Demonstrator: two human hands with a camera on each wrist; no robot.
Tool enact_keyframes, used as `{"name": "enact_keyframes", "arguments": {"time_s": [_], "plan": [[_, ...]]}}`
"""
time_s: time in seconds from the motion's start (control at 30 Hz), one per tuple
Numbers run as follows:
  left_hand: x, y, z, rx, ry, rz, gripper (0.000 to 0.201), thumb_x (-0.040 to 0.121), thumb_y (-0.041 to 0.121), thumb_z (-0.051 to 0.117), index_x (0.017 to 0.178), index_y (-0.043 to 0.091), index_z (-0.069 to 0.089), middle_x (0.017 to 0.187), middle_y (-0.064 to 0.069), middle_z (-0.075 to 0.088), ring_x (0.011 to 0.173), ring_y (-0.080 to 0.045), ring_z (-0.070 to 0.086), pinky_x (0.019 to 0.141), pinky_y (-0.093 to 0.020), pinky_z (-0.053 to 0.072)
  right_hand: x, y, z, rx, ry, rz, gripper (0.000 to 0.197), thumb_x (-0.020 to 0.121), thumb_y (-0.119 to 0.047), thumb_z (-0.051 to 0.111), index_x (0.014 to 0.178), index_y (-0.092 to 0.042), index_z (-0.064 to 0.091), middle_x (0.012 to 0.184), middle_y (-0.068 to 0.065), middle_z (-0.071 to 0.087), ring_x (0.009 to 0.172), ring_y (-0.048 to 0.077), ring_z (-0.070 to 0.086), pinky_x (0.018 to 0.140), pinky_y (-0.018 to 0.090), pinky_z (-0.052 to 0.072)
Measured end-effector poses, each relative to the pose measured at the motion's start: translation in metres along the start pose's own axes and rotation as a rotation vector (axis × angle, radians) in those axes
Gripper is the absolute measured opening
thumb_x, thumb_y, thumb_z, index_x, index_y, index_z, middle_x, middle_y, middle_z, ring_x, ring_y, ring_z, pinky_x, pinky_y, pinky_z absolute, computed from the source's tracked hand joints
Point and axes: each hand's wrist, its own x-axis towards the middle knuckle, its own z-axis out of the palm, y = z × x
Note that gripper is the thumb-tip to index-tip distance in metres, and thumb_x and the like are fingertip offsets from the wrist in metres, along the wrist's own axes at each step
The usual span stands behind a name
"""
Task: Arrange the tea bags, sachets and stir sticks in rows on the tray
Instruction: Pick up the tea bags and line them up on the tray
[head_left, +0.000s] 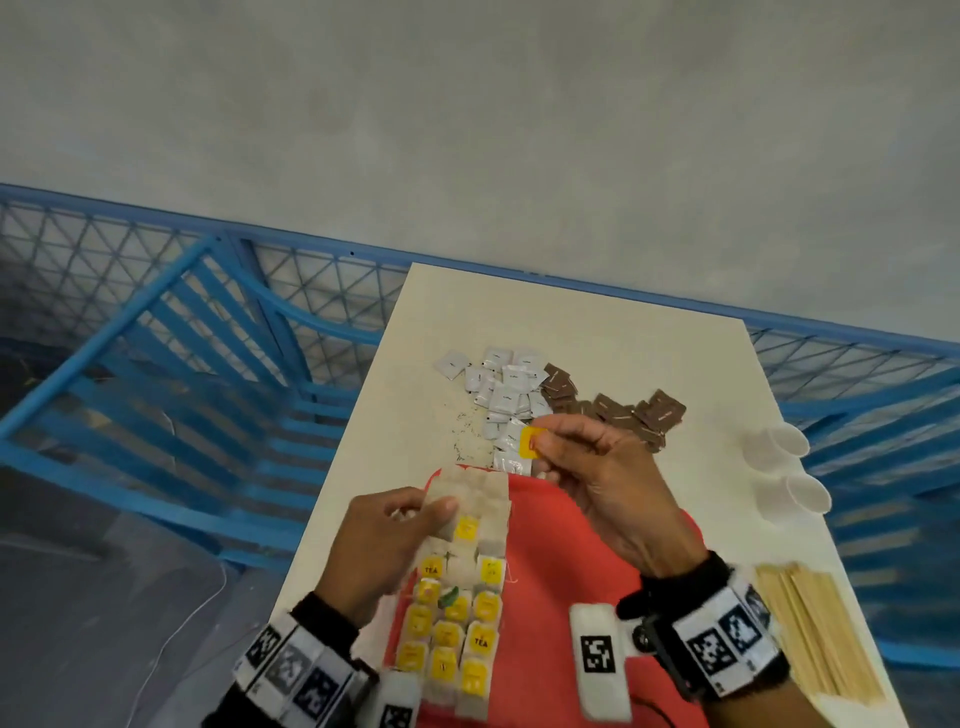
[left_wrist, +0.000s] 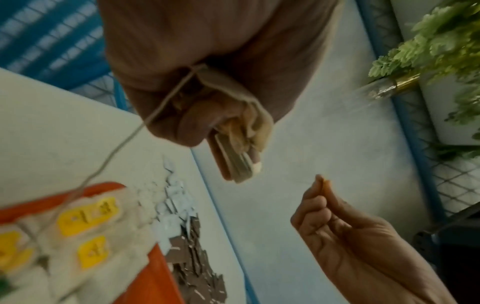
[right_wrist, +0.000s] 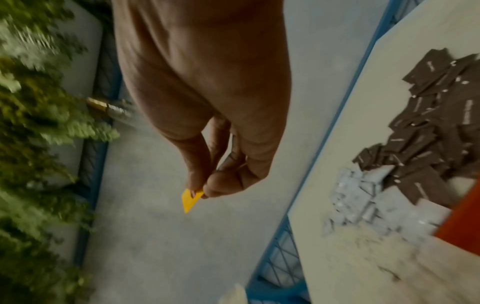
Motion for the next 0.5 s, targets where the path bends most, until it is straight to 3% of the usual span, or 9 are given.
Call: {"name": "enact_keyframes", "arguments": {"time_s": [0.07,0.13,0.23,0.4,0.5], "plan": [[0.005,-0.013,-0.011,-0.008,0.001,-0.093,0.037,0.09,0.039,0.068,0.081,0.004,0.071,0.06,-0.012,0.04,0.047,-0.017,0.03,0.045,-0.023,0.023,0.004,0.025,0.009,-0.157,-0.046,0.053,0.011,0.083,-0.001,0.071,0.09,-0.008,0.076,0.076,0.01,0.067,0.067,0.016,0.057,0.06,0.019,0.05],[0.003,-0.016,-0.014,-0.017,-0.036,-0.131,0.033,0.097,0.034,0.061,0.081,0.009,0.074,0.063,-0.012,0.042,0.049,-0.018,0.032,0.046,-0.025,0.024,0.006,0.045,0.019,-0.308,-0.106,0.088,0.011,0.087,-0.003,0.071,0.093,-0.009,0.076,0.076,0.009,0.067,0.068,0.016,0.059,0.063,0.021,0.051],[-0.002,-0.009,-0.015,-0.096,-0.096,-0.152,0.038,0.102,0.024,0.053,0.07,0.014,0.071,0.055,-0.007,0.043,0.04,-0.014,0.034,0.045,-0.023,0.024,0.005,0.062,0.03,-0.42,-0.13,0.111,0.012,0.089,-0.001,0.068,0.097,-0.007,0.074,0.072,0.009,0.064,0.064,0.015,0.058,0.061,0.022,0.05],[-0.003,-0.008,-0.019,-0.141,-0.121,-0.131,0.045,0.098,0.036,0.053,0.069,0.003,0.063,0.05,-0.008,0.038,0.037,-0.016,0.027,0.045,-0.022,0.022,0.004,0.07,0.042,-0.364,-0.068,0.131,0.016,0.084,0.001,0.073,0.099,0.0,0.067,0.068,0.014,0.063,0.06,0.016,0.059,0.054,0.02,0.047],[-0.002,-0.004,-0.022,-0.116,-0.125,-0.07,0.033,0.097,0.03,0.058,0.08,0.005,0.071,0.052,0.003,0.053,0.039,-0.008,0.041,0.041,-0.019,0.032,0.007,0.073,0.049,-0.348,0.012,0.123,0.018,0.08,0.0,0.078,0.093,-0.003,0.065,0.058,0.004,0.06,0.057,0.015,0.056,0.053,0.024,0.044]]}}
